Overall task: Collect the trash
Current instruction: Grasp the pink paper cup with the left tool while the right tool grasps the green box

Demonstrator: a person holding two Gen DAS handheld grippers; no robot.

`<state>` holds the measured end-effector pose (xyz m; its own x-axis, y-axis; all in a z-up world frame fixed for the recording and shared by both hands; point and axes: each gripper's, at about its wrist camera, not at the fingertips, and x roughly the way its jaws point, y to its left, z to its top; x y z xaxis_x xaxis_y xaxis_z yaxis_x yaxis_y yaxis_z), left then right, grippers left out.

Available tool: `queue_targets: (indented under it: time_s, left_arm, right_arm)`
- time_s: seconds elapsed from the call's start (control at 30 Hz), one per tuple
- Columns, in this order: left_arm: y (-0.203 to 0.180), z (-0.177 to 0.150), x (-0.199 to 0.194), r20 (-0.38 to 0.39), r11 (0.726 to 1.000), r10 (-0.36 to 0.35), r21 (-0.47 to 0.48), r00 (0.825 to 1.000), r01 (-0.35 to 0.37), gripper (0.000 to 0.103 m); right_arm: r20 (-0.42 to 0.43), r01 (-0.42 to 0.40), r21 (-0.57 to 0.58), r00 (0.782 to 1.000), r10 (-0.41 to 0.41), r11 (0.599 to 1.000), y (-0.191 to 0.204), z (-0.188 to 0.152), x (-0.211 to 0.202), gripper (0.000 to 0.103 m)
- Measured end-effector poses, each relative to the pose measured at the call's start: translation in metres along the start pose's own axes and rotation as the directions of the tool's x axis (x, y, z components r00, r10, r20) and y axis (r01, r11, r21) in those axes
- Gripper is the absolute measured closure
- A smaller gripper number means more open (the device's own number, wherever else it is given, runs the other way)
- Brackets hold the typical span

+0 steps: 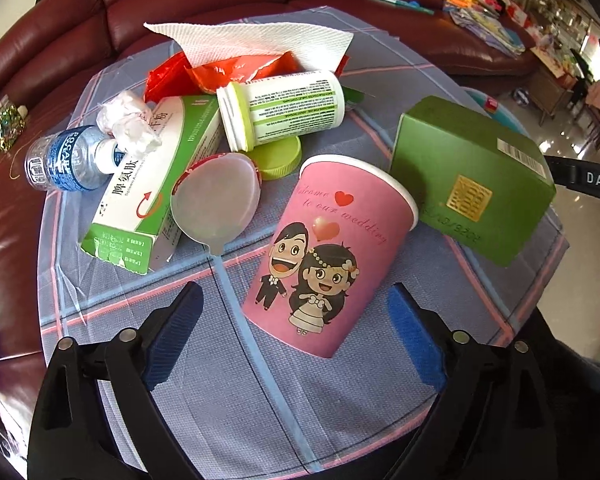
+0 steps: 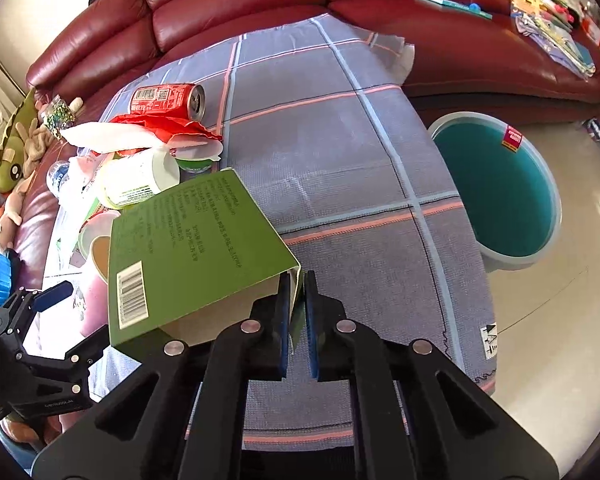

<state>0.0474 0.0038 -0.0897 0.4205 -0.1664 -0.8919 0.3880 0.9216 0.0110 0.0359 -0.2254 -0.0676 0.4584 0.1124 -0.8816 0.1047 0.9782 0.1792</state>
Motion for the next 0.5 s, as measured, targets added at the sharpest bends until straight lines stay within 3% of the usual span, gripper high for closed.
queue_targets:
  time_s: [0.1, 0.23, 0.5]
  left_arm:
    - [-0.008, 0.003, 0.009, -0.015, 0.999, -0.010, 0.031, 1.000, 0.011, 0.010]
    - [-0.019, 0.001, 0.011, -0.007, 0.998, -0.020, 0.056, 1.000, 0.020, 0.039]
    - [-0.016, 0.001, 0.010, -0.021, 0.999, -0.050, -0.007, 0.999, 0.050, 0.041]
  right_arm:
    - [-0.011, -0.025, 0.009, 1.000, 0.025, 1.000, -0.004, -0.003, 0.001, 0.097]
    - [-0.028, -0.021, -0.006, 0.999, 0.021, 1.000, -0.003, -0.003, 0.006, 0.096]
    - [-0.049, -0.052, -0.023, 0.997, 0.051, 0.998, 0.000, 0.000, 0.026, 0.084]
